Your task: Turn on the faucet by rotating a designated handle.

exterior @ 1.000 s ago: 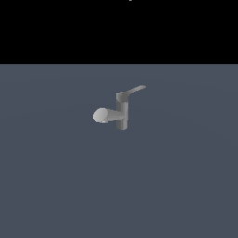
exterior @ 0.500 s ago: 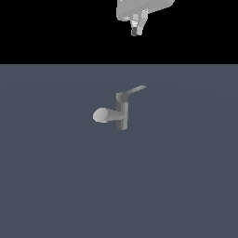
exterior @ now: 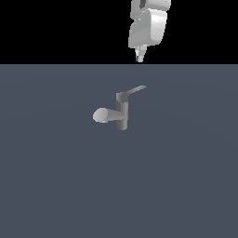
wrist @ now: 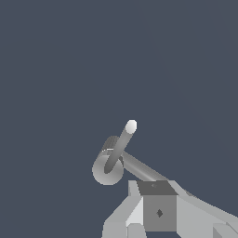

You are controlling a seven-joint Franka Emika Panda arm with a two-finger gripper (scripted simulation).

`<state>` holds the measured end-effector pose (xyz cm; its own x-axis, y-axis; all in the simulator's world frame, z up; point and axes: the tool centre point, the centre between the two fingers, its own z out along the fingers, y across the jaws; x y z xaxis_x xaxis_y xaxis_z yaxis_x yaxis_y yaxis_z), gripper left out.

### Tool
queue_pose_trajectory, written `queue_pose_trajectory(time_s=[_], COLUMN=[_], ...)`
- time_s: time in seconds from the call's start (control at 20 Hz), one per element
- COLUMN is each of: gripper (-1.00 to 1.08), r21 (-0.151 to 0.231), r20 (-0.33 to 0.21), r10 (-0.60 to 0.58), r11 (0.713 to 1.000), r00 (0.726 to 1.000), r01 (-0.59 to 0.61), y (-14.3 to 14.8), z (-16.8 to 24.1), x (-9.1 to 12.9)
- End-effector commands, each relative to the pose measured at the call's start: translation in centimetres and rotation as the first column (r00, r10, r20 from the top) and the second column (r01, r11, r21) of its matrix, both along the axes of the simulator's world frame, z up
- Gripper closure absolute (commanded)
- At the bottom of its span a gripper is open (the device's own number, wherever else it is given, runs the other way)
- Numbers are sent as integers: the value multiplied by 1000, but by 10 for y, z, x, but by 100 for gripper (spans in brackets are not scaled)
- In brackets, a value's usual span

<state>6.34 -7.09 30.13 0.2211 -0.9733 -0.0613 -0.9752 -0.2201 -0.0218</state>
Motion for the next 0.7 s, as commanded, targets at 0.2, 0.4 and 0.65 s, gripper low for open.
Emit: queue_pose_trajectory(time_s=[0.2, 0.4, 0.65], gripper=[108, 108, 108], r21=[-24, -39, -54], r20=[-11, -12, -10], r10=[-189, -280, -359], r11=[982, 959, 932], r00=[982, 960, 933], r01=[189, 280, 358], y=[-14, -22, -28], z=[-50, -77, -102], x=[28, 40, 50])
